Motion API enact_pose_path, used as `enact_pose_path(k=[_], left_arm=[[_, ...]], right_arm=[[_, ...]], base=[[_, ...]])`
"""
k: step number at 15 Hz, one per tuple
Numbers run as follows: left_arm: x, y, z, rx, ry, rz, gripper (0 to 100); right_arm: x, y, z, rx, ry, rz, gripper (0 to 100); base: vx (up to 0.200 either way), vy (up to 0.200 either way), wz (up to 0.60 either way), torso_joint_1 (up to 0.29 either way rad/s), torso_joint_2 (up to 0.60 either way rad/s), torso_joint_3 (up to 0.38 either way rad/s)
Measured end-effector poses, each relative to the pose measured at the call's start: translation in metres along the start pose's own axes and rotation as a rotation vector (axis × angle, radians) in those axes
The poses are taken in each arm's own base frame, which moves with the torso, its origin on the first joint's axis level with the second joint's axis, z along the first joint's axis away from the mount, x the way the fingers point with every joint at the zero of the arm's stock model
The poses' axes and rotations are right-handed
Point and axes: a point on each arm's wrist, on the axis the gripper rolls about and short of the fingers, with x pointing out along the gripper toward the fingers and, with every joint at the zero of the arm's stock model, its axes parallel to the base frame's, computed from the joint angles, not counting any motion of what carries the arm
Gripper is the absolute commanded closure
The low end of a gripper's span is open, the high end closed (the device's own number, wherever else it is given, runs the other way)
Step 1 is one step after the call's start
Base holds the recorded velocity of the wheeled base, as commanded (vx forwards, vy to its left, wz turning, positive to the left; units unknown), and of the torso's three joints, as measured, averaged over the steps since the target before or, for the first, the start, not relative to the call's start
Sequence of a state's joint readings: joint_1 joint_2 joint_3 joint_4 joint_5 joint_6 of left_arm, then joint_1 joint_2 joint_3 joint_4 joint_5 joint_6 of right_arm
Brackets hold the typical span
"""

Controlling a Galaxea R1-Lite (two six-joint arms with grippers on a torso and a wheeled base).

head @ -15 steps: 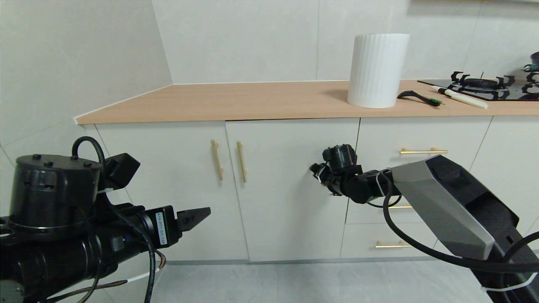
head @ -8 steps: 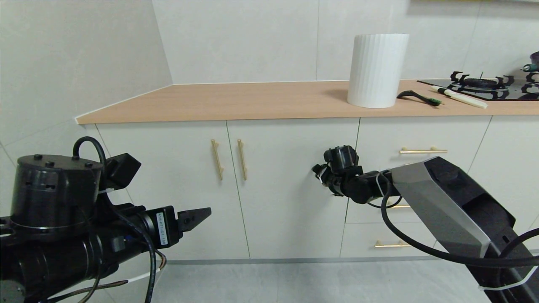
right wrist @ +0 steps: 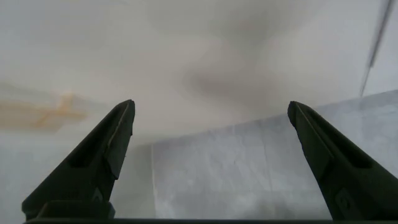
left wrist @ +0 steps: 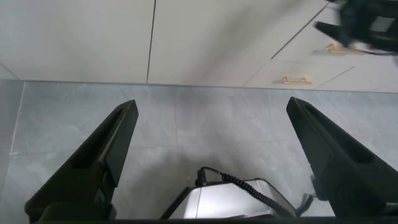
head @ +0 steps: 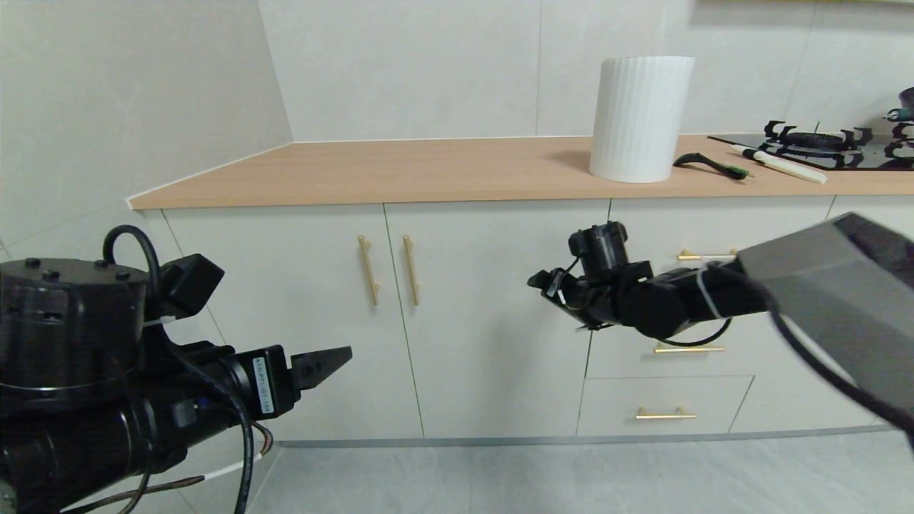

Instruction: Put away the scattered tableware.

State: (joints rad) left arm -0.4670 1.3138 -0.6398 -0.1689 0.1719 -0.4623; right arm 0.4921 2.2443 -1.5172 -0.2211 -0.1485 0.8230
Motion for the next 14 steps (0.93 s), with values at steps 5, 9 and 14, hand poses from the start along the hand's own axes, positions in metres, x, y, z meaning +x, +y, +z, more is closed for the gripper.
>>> enact_pose_path(k=[5, 9, 14], left_arm=[[-0.037, 0.01, 0.003, 0.049, -0.122, 0.006, 0], [-0.085, 0.034, -0.022, 0.073, -0.235, 0.009, 0], [-0.147, 0.071, -0.077, 0.205, -0.36, 0.08, 0]], right_arm=[[-0.155, 0.006, 0.029, -0.145, -0.081, 0.117, 0], [-0.286, -0.038, 0.024, -0.28, -0.245, 0.151, 0], [-0.396, -0.132, -0.031, -0.451, -0.464, 0.057, 0]], base=[[0.0, 0.0, 0.0, 0.0, 0.0, 0.0], [0.0, 0.0, 0.0, 0.0, 0.0, 0.0], [0.0, 0.0, 0.0, 0.0, 0.0, 0.0]])
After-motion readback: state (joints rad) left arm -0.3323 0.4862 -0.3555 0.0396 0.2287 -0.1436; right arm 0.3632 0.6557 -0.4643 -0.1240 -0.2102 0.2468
